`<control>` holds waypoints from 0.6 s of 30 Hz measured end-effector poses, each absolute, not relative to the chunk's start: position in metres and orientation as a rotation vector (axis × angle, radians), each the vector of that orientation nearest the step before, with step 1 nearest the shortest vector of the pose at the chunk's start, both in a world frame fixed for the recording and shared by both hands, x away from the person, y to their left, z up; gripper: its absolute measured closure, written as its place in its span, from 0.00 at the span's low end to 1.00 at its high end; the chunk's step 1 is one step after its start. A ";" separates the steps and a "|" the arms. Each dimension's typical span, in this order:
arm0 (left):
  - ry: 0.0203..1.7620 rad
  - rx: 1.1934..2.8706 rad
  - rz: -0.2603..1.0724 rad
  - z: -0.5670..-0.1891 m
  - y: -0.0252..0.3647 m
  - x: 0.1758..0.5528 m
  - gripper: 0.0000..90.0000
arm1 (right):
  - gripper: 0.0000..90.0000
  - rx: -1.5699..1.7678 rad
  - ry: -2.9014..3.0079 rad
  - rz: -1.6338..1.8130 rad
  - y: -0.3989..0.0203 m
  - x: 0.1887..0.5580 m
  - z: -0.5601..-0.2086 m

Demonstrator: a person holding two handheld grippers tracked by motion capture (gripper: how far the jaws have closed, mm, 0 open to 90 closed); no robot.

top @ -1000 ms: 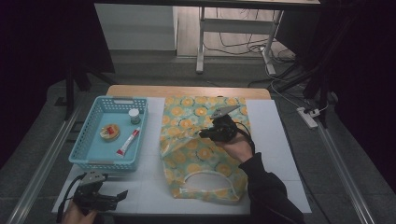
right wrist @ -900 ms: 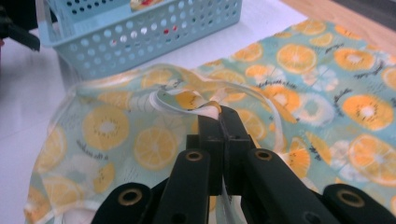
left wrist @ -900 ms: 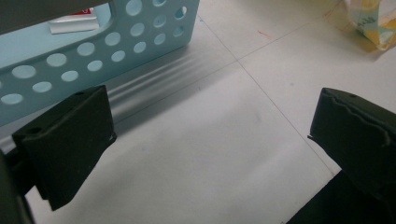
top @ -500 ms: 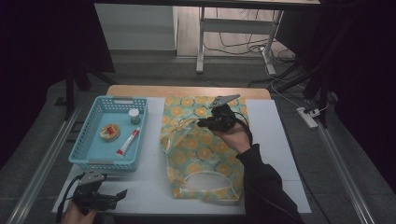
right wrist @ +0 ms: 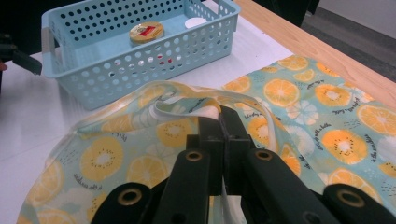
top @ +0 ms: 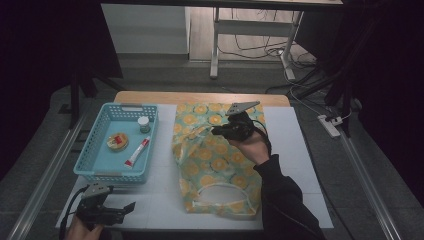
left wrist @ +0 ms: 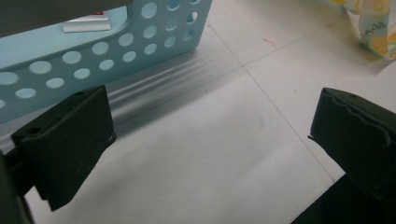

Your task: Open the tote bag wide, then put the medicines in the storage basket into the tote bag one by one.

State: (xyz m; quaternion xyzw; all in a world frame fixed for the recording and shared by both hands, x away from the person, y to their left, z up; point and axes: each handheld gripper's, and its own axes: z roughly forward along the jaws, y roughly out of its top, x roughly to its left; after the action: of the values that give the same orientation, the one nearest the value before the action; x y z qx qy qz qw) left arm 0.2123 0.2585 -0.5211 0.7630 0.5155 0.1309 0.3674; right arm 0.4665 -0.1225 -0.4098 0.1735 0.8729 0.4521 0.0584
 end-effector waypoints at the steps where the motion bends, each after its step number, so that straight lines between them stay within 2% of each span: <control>1: 1.326 1.959 0.336 -0.521 0.258 0.213 0.00 | 1.00 0.523 2.649 1.369 -0.123 0.467 -0.411; 18: 1.322 1.949 0.295 -0.520 0.262 0.214 0.00 | 1.00 0.547 2.648 1.356 -0.127 0.470 -0.414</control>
State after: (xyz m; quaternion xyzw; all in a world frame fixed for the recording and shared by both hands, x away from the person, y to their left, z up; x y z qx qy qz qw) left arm 0.2137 0.2618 -0.5204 0.7613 0.5166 0.1153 0.3746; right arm 0.4701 -0.1267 -0.4144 0.1805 0.8739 0.4476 0.0586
